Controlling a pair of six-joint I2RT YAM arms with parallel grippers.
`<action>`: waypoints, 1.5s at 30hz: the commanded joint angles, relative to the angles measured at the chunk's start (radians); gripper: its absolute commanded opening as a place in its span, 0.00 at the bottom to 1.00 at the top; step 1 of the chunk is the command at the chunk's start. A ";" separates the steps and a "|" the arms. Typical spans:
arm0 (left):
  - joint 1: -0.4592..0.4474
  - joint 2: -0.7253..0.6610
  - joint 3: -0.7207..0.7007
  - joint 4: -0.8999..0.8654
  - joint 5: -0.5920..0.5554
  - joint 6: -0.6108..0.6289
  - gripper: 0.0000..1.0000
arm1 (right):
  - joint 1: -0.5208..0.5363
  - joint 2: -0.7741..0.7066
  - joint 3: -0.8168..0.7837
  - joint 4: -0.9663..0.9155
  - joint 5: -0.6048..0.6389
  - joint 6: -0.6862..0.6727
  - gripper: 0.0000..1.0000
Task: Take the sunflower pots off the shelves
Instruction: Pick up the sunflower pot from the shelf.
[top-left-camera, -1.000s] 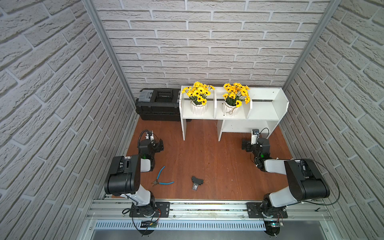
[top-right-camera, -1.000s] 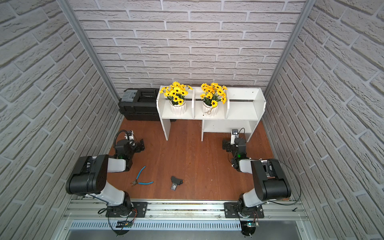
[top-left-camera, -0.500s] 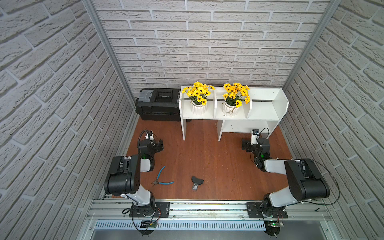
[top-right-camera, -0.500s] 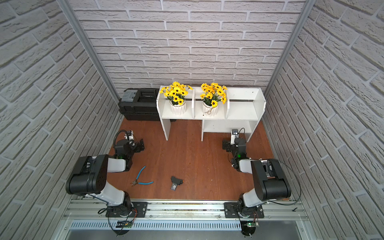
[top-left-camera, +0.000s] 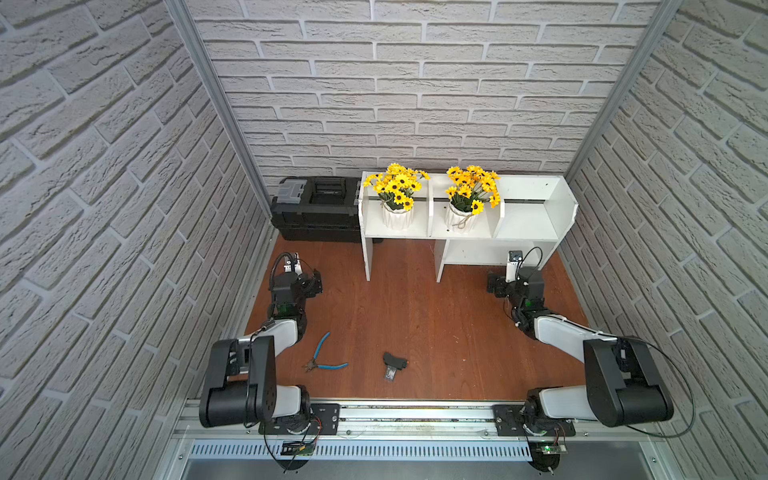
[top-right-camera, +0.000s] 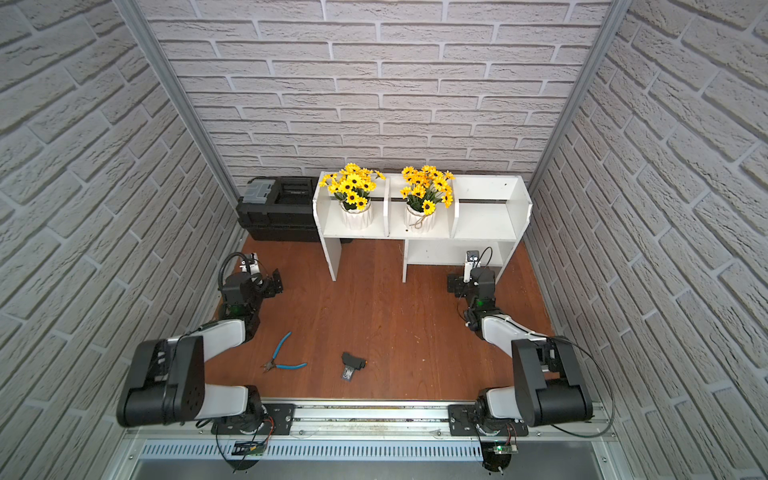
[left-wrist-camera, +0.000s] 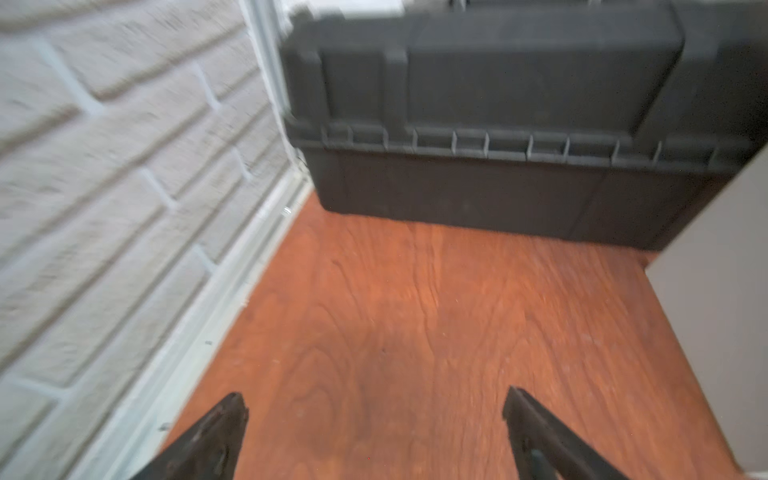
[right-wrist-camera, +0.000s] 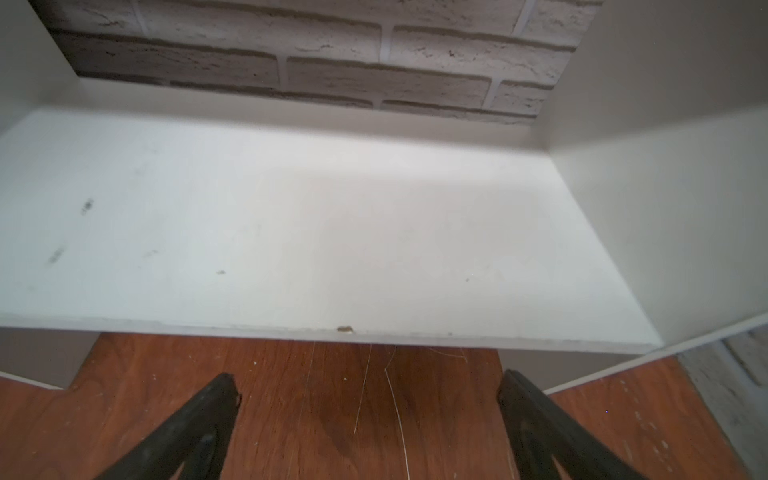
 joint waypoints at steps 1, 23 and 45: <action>-0.032 -0.090 0.090 -0.195 -0.143 -0.083 0.98 | 0.019 -0.110 0.069 -0.194 0.060 0.076 0.99; -0.191 -0.308 0.489 -0.830 -0.052 -0.364 0.98 | 0.399 -0.230 0.690 -0.898 -0.142 0.151 0.99; -0.253 -0.343 0.500 -0.904 -0.104 -0.281 0.98 | 0.849 0.482 1.550 -1.078 0.392 0.140 0.99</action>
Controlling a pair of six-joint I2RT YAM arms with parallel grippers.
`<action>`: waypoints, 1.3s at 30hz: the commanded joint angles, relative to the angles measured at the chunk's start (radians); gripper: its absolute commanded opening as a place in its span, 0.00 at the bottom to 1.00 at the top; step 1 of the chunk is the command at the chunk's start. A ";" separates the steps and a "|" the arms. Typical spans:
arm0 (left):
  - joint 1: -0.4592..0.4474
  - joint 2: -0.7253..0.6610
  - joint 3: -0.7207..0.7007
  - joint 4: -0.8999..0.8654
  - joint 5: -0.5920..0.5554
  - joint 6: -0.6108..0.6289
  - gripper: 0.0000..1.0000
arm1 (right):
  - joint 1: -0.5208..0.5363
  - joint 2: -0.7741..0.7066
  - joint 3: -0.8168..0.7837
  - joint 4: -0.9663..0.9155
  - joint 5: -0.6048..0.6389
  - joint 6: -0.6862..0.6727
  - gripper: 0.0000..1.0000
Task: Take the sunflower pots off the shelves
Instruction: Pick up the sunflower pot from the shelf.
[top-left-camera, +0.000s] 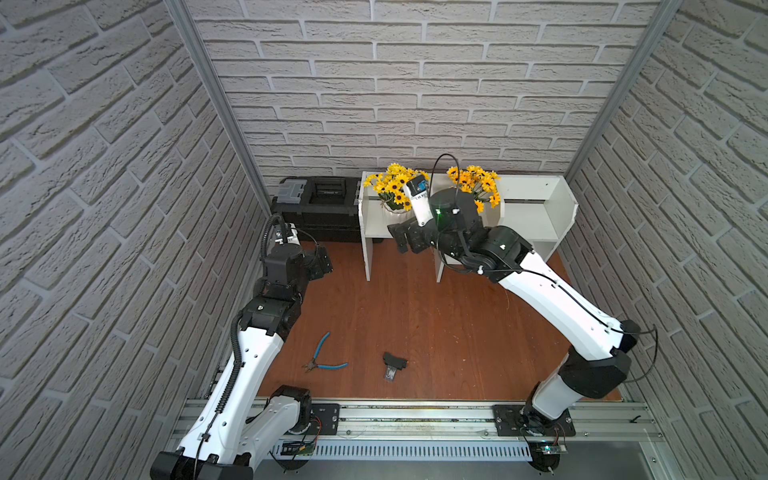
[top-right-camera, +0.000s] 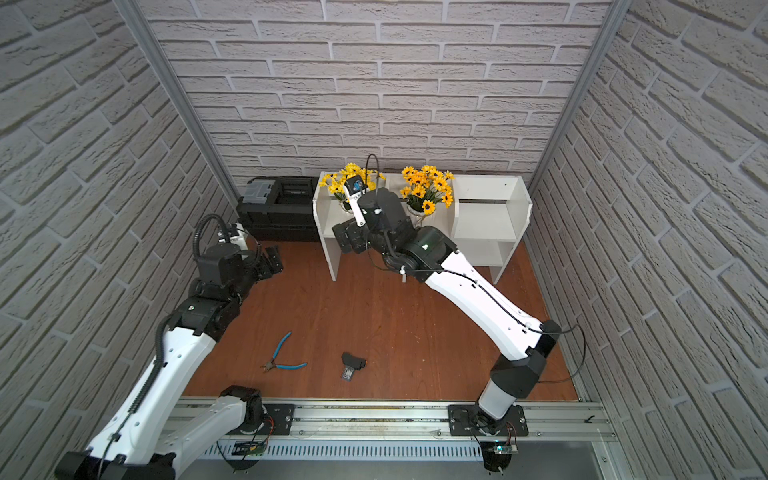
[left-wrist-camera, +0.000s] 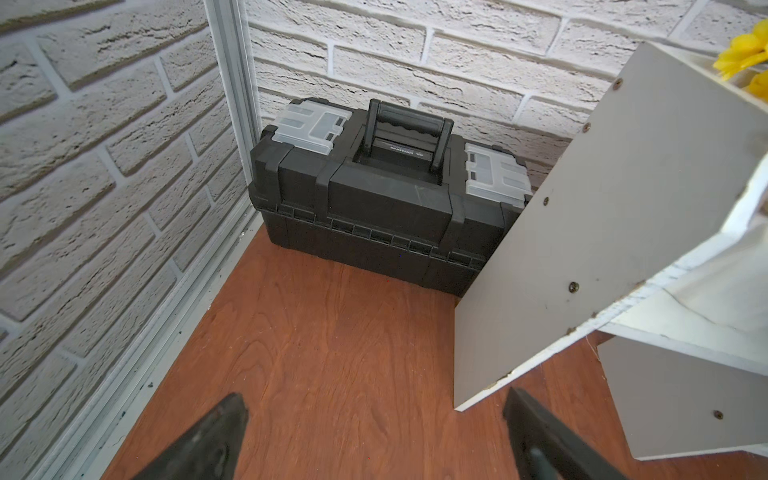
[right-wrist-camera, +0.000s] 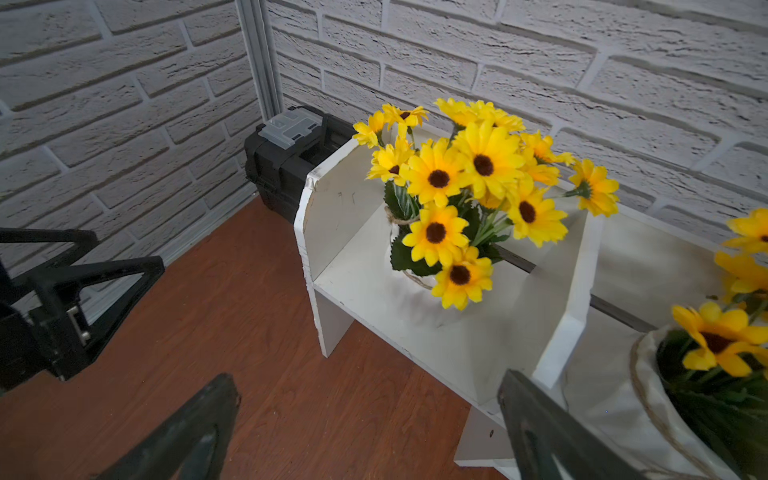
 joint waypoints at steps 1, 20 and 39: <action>-0.007 -0.016 -0.007 0.012 -0.038 0.014 0.98 | 0.051 0.062 0.061 0.039 0.192 0.030 0.99; -0.017 -0.032 -0.029 0.018 -0.051 0.024 0.98 | 0.023 0.192 0.018 0.204 0.390 0.259 0.99; -0.024 -0.024 -0.051 0.044 -0.055 0.031 0.98 | -0.047 0.294 0.063 0.220 0.285 0.255 0.99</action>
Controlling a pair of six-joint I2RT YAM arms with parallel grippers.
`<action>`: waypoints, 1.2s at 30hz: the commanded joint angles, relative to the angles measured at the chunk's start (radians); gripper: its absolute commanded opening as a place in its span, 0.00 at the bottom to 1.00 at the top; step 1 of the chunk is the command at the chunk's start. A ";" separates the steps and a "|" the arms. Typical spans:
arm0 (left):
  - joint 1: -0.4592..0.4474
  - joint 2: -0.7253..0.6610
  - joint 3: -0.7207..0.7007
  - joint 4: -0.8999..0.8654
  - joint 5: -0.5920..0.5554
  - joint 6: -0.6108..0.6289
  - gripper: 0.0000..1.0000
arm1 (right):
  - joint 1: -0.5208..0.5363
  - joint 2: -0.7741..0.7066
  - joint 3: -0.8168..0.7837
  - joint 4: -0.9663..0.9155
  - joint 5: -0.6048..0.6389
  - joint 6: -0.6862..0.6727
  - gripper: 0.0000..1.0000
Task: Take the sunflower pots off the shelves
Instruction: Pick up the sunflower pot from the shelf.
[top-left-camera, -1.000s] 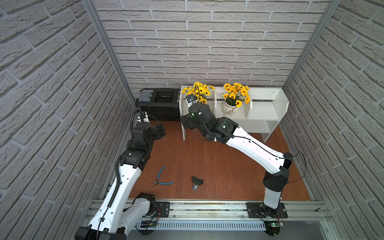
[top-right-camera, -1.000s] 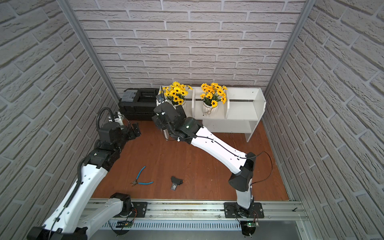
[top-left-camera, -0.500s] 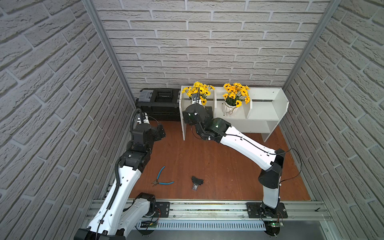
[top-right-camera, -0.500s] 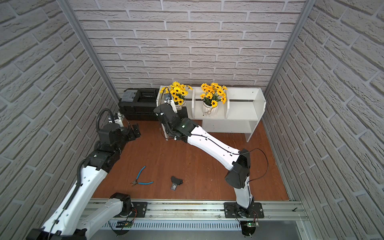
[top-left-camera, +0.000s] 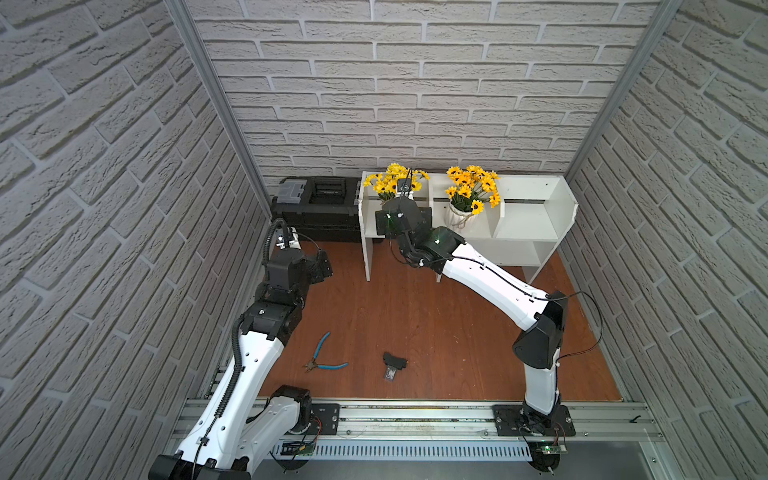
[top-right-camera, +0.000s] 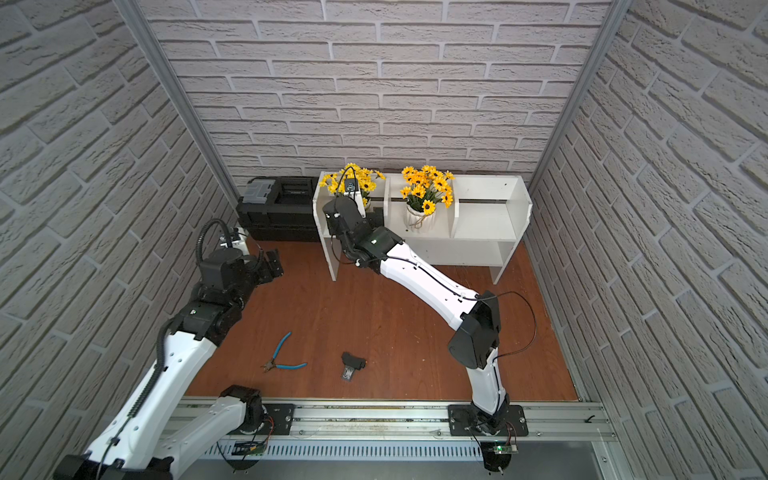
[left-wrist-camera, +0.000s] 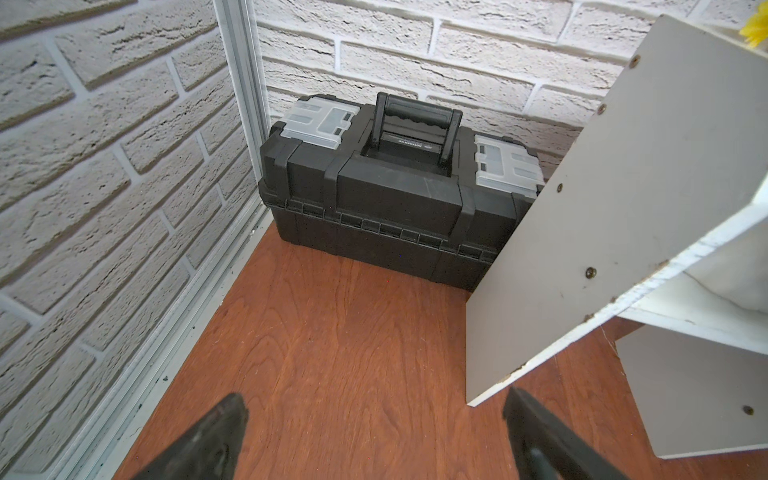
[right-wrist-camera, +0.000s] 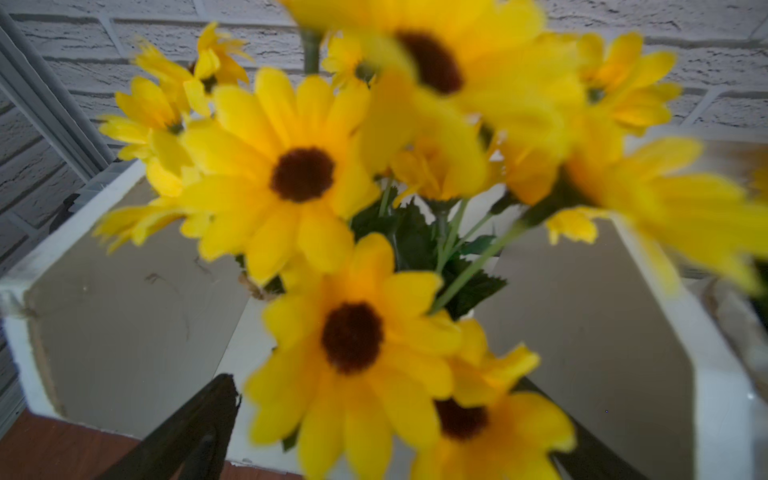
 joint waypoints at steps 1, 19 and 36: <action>-0.005 0.000 -0.011 0.037 -0.018 0.012 0.98 | 0.002 0.035 0.036 0.024 -0.016 -0.004 0.99; -0.005 0.003 -0.030 0.067 -0.009 0.014 0.98 | -0.065 0.085 0.010 0.158 -0.019 -0.044 0.99; -0.005 0.001 -0.042 0.081 -0.005 0.013 0.98 | -0.086 0.190 0.056 0.241 -0.056 -0.110 0.99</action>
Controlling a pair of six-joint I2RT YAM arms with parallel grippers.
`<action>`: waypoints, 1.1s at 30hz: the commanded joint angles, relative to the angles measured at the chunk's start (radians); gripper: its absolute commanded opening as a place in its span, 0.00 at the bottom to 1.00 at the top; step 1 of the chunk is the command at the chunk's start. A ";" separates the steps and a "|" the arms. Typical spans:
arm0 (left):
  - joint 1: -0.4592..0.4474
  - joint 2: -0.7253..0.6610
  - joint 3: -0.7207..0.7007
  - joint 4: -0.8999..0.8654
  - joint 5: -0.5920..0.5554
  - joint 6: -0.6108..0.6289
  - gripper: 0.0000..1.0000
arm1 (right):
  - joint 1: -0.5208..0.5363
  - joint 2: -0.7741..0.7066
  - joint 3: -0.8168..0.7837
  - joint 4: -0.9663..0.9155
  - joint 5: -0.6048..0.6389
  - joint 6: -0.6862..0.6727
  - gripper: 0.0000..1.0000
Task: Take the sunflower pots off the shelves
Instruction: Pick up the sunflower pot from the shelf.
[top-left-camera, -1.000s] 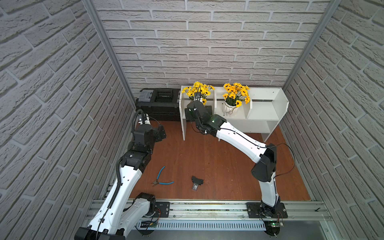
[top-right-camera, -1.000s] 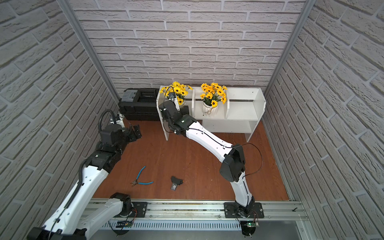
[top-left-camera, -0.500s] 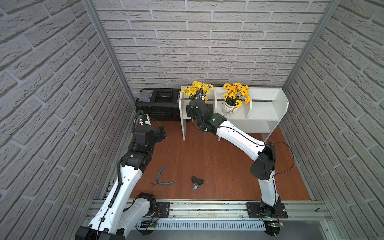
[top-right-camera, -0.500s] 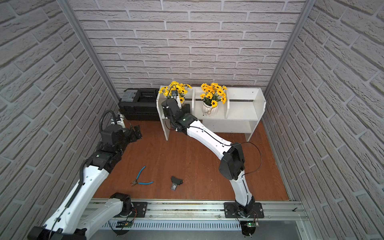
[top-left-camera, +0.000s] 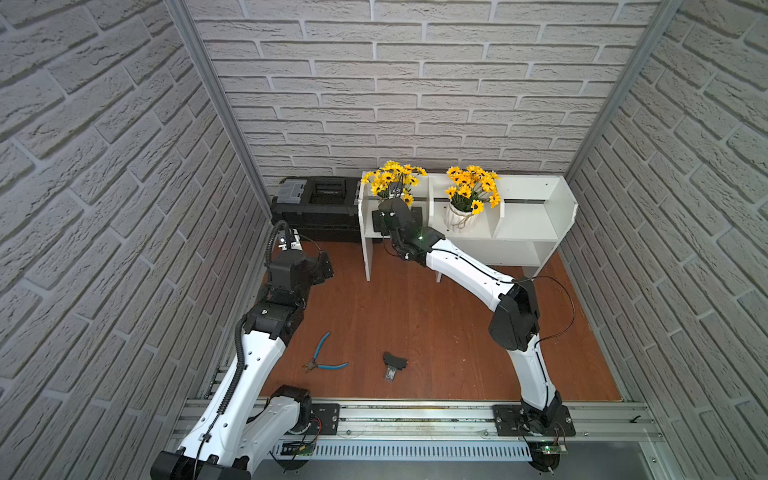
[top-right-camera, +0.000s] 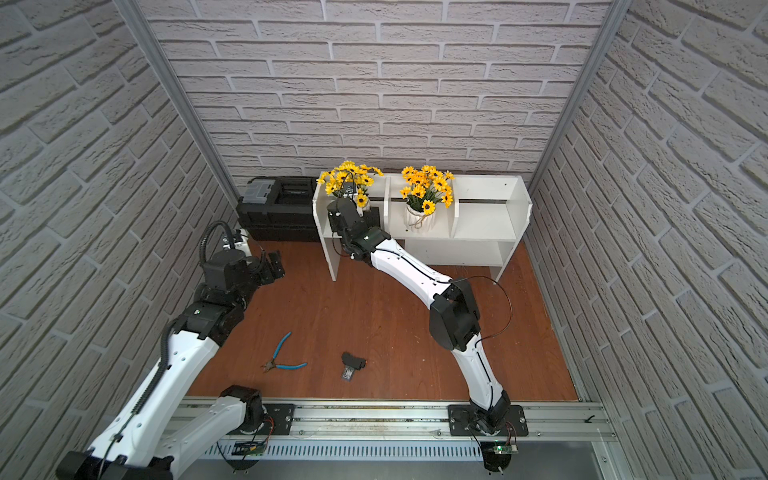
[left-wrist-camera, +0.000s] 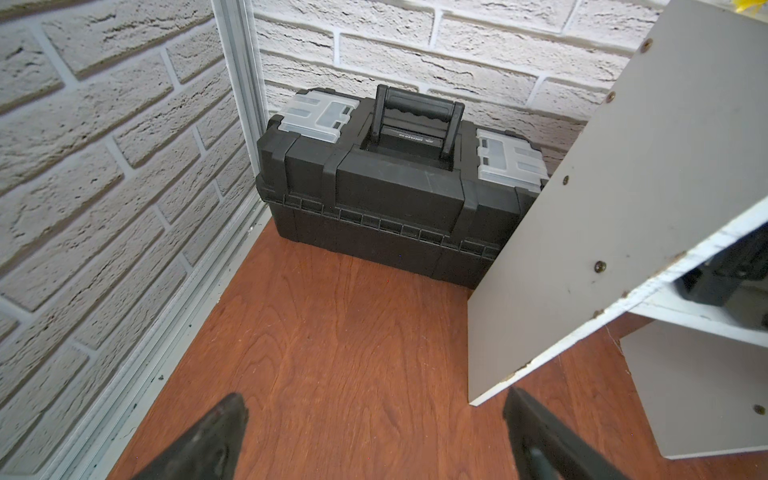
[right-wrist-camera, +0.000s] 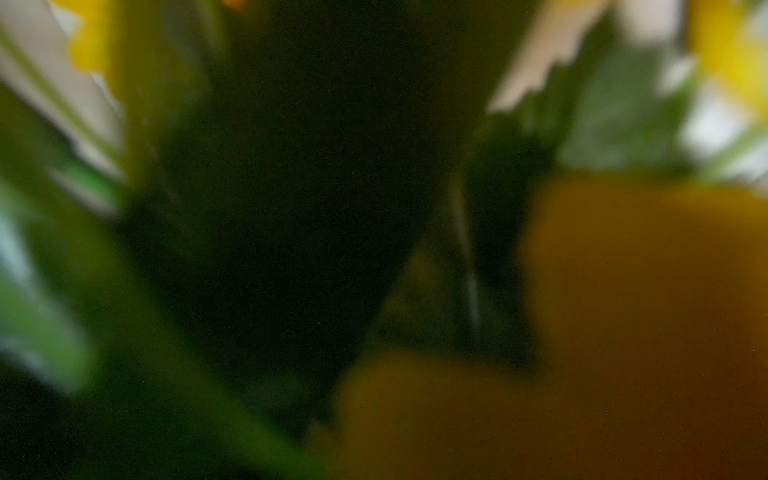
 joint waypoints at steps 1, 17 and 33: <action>-0.005 -0.002 -0.013 0.049 -0.007 0.013 0.98 | 0.000 0.006 0.024 0.042 -0.005 -0.025 0.99; -0.005 -0.004 -0.014 0.053 -0.003 0.014 0.98 | -0.004 -0.013 0.006 0.093 0.009 -0.057 0.81; -0.005 -0.006 -0.020 0.054 -0.015 0.014 0.98 | -0.012 -0.046 -0.008 0.062 -0.017 -0.059 0.21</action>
